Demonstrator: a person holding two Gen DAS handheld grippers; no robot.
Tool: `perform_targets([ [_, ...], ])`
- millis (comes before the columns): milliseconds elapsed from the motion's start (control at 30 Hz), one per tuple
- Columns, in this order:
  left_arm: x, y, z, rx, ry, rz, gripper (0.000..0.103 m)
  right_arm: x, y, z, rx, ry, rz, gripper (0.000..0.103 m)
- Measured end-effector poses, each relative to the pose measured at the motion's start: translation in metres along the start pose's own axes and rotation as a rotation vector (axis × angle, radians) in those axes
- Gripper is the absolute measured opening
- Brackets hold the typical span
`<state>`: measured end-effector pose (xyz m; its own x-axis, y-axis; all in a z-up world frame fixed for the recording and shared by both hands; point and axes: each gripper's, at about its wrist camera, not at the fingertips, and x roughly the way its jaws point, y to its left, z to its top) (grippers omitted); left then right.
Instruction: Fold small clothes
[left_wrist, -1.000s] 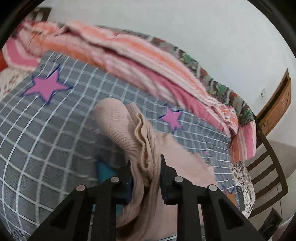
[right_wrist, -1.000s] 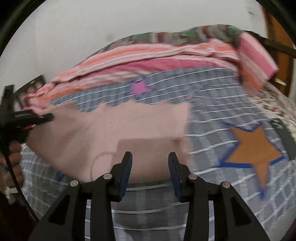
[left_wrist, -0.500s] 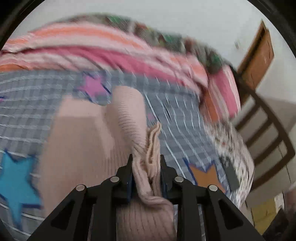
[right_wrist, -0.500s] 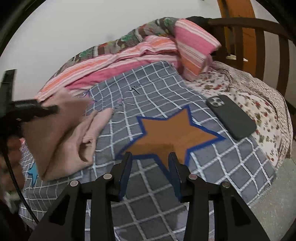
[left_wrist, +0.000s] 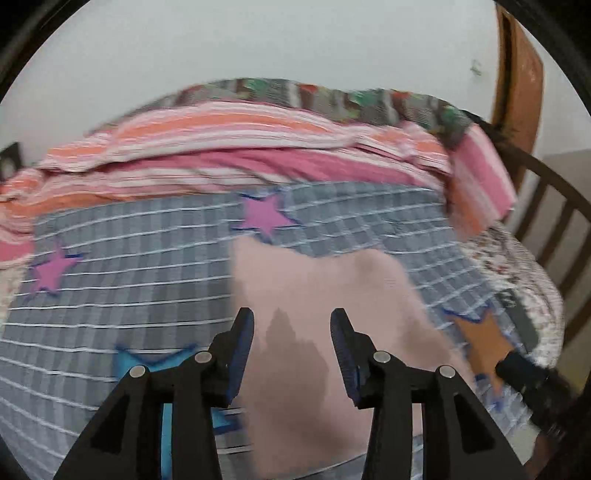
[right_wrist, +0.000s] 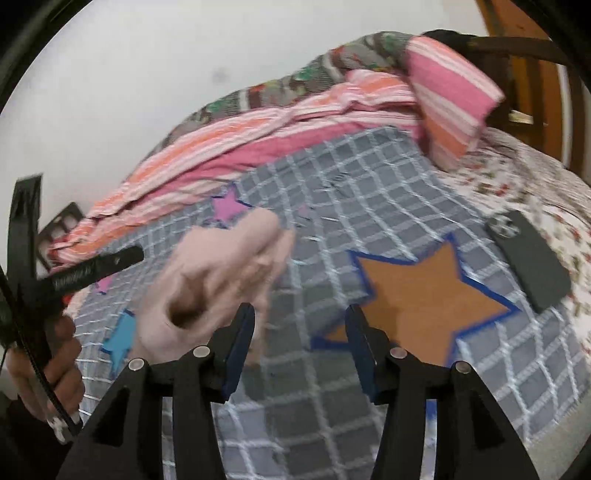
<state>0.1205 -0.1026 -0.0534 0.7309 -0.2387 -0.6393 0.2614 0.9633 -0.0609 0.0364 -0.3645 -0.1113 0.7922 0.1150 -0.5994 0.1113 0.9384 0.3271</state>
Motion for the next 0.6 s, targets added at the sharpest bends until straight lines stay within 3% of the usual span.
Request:
perform_targets([
  [233,-0.014,0.058,0.0,-0.058,-0.014,0.084,0.041,0.038,0.035,0.02,0.011,0.042,0.097,0.05],
  [400,-0.014,0.081,-0.003,-0.084,-0.023,0.139,0.042,0.067,0.053,0.021,0.002,0.074,0.074,0.049],
  [467,-0.015,0.088,-0.006,-0.093,-0.027,0.149,0.044,0.079,0.056,0.02,-0.001,0.089,0.059,0.046],
  [533,-0.016,0.094,-0.007,-0.104,-0.033,0.145,0.059,0.086,0.059,0.019,-0.009,0.098,0.046,0.031],
  [600,-0.017,0.098,-0.009,-0.112,-0.052,0.139,0.063,0.09,0.064,0.018,-0.036,0.102,0.03,0.022],
])
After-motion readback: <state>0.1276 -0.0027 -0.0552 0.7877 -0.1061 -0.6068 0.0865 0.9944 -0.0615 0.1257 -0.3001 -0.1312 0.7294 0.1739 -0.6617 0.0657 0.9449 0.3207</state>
